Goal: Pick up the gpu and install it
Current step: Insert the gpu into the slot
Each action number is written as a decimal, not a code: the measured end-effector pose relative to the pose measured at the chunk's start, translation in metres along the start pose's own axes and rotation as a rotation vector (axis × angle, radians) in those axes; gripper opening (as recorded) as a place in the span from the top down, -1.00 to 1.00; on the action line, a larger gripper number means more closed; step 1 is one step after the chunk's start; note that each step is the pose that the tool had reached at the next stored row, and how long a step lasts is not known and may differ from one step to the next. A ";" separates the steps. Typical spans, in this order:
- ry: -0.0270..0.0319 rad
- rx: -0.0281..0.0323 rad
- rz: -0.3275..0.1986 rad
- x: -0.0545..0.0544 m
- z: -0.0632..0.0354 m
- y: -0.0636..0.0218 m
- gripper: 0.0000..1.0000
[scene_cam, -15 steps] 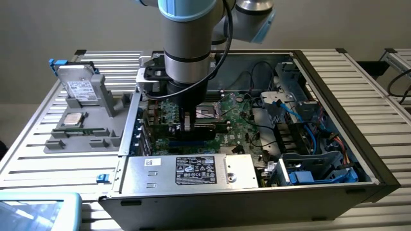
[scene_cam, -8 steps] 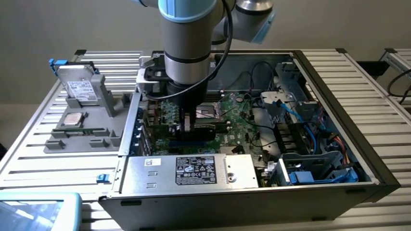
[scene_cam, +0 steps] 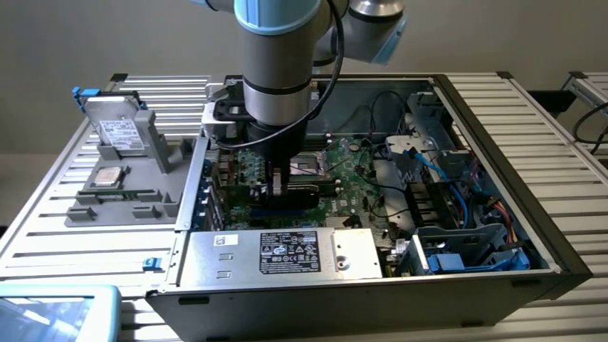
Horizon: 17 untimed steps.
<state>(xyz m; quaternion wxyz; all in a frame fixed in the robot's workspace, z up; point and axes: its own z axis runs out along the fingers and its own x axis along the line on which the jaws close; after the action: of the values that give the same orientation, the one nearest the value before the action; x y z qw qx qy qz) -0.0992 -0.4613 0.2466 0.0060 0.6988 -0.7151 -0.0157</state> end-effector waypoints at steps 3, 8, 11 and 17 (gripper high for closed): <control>0.0001 0.0000 0.000 0.000 0.0000 0.0000 0.44; 0.0004 -0.0001 0.000 0.000 0.0002 0.0000 0.44; 0.0001 0.0000 0.000 0.000 0.0007 0.0001 0.44; 0.0001 -0.0032 0.000 0.000 0.0012 0.0001 0.44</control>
<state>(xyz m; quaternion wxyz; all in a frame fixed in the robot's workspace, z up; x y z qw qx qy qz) -0.0993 -0.4613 0.2455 0.0071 0.6988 -0.7151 -0.0168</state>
